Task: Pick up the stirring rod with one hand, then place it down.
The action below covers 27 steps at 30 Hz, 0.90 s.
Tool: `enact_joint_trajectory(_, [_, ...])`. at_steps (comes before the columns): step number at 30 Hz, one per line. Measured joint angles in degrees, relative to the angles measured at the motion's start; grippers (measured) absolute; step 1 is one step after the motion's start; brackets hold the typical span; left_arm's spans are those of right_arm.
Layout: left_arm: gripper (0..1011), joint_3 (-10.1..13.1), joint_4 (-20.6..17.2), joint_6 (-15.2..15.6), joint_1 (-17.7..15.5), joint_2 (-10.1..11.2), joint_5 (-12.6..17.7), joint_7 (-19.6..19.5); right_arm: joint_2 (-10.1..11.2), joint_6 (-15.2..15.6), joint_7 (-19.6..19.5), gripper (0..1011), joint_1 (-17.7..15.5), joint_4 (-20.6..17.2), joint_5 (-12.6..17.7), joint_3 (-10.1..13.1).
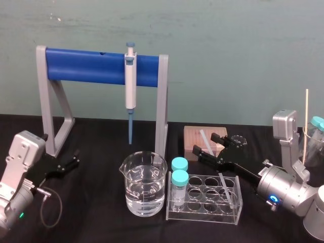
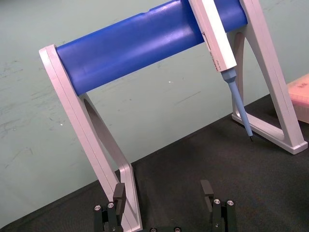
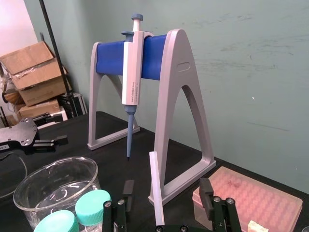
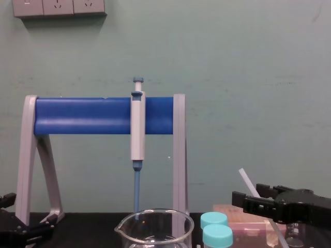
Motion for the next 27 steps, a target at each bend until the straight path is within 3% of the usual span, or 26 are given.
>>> enact_joint_trajectory(8, [1000,0.00,0.00,0.00,0.00,0.00,0.00,0.00,0.01,0.02,-0.03,657,0.00,-0.04,0.03,0.00])
enact_joint_trajectory(19, [1000,0.00,0.00,0.00,0.00,0.00,0.00,0.00,0.01,0.02,-0.04,274,0.00,-0.06,0.03,0.00])
enact_joint_trajectory(27, [1000,0.00,0.00,0.00,0.00,0.00,0.00,0.00,0.01,0.02,-0.03,72,0.00,-0.06,0.03,0.00])
